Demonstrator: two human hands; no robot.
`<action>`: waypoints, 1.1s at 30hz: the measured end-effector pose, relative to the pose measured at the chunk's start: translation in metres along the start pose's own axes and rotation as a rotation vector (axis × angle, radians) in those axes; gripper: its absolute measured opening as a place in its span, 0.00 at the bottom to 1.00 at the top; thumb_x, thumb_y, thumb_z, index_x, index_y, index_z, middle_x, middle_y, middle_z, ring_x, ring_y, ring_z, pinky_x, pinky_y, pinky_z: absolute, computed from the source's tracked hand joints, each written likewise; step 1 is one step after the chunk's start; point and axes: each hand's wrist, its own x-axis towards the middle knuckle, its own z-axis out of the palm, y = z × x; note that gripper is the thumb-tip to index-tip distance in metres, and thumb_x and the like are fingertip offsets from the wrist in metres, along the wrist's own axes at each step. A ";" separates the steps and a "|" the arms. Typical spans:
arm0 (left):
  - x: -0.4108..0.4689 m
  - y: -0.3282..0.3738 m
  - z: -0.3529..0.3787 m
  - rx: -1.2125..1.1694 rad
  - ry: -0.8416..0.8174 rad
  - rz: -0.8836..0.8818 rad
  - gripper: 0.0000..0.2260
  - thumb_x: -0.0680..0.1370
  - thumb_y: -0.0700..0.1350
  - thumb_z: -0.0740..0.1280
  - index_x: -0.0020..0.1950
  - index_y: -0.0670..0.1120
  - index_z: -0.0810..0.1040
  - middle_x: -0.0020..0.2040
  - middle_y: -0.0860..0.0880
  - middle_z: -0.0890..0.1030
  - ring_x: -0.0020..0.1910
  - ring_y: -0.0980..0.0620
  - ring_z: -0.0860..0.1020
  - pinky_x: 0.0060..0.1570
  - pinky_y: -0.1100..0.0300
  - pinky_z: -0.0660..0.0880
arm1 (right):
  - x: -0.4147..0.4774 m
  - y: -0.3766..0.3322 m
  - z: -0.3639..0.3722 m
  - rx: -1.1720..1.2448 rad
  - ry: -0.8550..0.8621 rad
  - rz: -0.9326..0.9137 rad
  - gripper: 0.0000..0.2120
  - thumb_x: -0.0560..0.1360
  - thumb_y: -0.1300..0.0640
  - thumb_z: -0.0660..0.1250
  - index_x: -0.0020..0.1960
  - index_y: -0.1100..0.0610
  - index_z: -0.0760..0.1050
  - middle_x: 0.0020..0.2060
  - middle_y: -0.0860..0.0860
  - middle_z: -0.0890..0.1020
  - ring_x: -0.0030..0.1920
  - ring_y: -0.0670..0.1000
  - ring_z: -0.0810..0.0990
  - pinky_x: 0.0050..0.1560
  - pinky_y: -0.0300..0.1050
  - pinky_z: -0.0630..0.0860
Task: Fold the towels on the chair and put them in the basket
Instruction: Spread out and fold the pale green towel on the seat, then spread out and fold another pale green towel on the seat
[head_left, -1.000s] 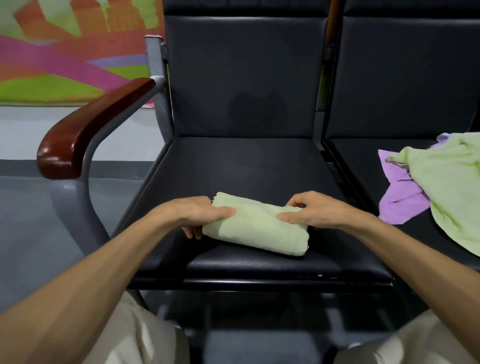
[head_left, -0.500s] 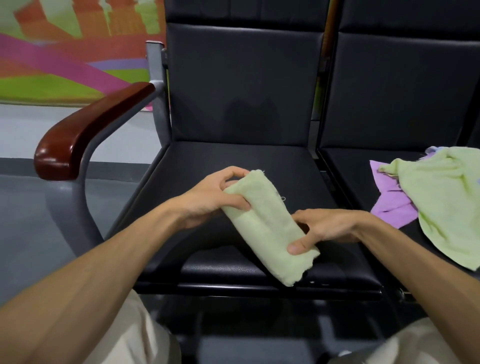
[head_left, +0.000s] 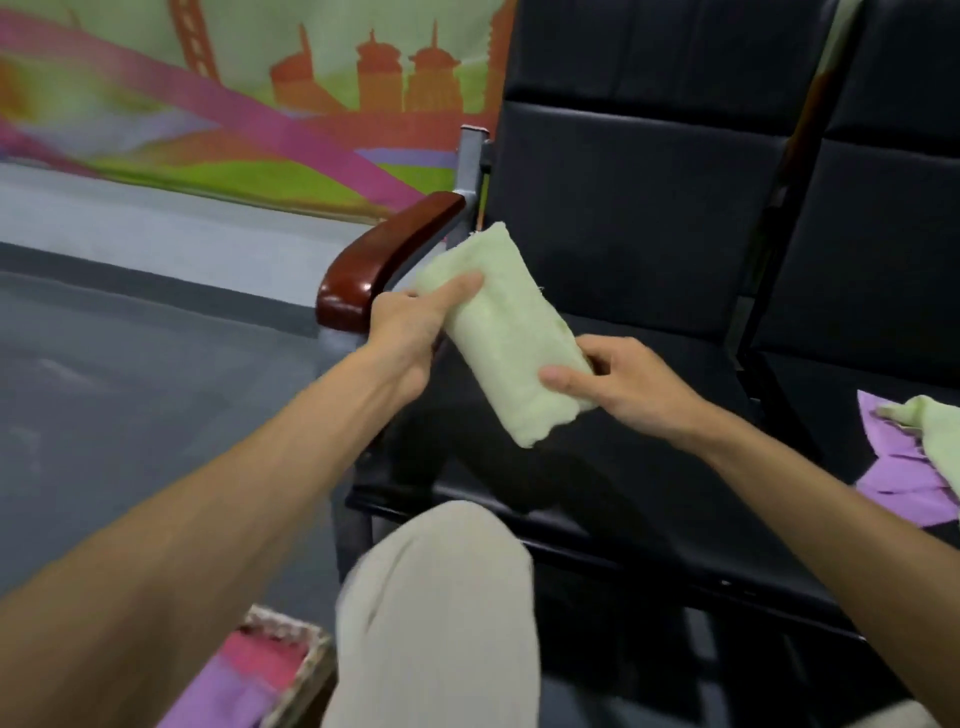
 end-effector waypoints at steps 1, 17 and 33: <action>-0.004 0.007 -0.022 -0.008 0.014 -0.023 0.15 0.72 0.42 0.75 0.55 0.38 0.79 0.49 0.46 0.84 0.47 0.50 0.83 0.42 0.60 0.79 | 0.006 -0.016 0.012 -0.031 -0.031 -0.019 0.17 0.72 0.40 0.69 0.43 0.55 0.78 0.32 0.42 0.78 0.32 0.38 0.73 0.32 0.33 0.67; -0.162 -0.013 -0.431 1.092 0.151 -0.486 0.12 0.73 0.45 0.74 0.43 0.35 0.81 0.37 0.45 0.76 0.35 0.50 0.74 0.33 0.60 0.73 | -0.043 -0.139 0.394 -0.045 -1.016 -0.090 0.09 0.77 0.52 0.66 0.39 0.51 0.76 0.36 0.46 0.81 0.38 0.48 0.79 0.47 0.49 0.77; -0.261 -0.088 -0.508 1.804 0.082 -0.569 0.15 0.76 0.52 0.68 0.59 0.46 0.79 0.57 0.47 0.80 0.55 0.46 0.78 0.48 0.53 0.74 | -0.143 -0.134 0.536 -0.394 -0.996 -0.197 0.21 0.79 0.47 0.62 0.64 0.61 0.70 0.60 0.59 0.76 0.61 0.58 0.74 0.56 0.47 0.68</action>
